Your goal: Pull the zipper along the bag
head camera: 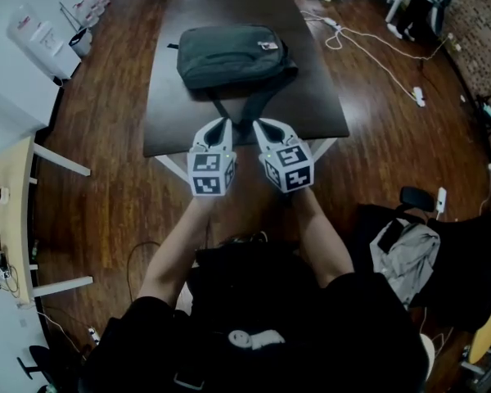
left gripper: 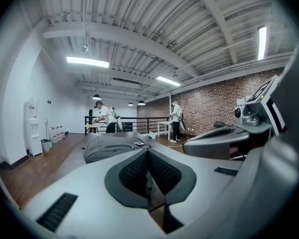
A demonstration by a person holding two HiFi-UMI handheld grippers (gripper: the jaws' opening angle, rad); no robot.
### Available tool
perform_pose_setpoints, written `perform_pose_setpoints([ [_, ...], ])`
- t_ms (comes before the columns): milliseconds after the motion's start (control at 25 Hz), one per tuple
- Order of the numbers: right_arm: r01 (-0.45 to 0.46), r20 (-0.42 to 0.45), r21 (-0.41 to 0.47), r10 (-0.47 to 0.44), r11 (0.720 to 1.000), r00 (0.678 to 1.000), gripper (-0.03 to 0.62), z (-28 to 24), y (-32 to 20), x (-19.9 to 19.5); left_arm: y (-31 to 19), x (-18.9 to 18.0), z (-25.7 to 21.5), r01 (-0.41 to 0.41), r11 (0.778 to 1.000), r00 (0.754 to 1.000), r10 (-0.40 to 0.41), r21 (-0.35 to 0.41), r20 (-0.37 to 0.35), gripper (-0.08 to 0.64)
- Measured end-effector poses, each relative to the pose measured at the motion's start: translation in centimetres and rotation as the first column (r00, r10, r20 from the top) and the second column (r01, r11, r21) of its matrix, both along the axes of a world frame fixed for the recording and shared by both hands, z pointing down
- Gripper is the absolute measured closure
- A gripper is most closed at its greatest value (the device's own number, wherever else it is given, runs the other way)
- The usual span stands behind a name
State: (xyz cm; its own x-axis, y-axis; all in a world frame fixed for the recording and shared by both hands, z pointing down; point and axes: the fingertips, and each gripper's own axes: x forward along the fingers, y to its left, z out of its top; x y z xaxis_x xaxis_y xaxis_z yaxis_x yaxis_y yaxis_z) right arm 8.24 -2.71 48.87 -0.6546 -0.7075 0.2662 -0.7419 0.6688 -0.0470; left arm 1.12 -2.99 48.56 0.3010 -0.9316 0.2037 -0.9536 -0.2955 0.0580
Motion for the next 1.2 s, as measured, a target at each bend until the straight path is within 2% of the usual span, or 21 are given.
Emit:
perform_pose_setpoints([
  [360,-0.007,-0.001,0.008,0.007,1.0,1.0,0.581,-0.8,5.1,-2.6,4.7,-2.9,-1.2,-0.009,1.0,1.0,0.009,0.009,-0.018,0.56],
  [560,-0.063,0.031,-0.001,0.063,0.998,0.998,0.58,-0.7,7.5,-3.5,7.2,-4.6,-1.8,-0.012,1.0,1.0,0.012,0.023,-0.024,0.56],
  [760,-0.108,0.068,-0.014,0.109,0.994,0.992,0.58,-1.1,9.7,-3.8,9.7,-5.2,-1.9,-0.019,1.0,0.999,0.02,0.017,-0.041,0.56],
  [1040,-0.14,0.039,0.015,0.14,0.99,0.989,0.58,-1.6,13.5,-4.1,13.1,-5.2,-1.3,-0.041,0.999,0.997,0.041,0.01,-0.068,0.56],
  [1200,-0.169,0.043,0.009,0.169,0.986,0.985,0.58,-1.7,15.0,-3.6,14.7,-4.9,-0.4,-0.053,0.998,0.996,0.051,-0.019,-0.076,0.56],
])
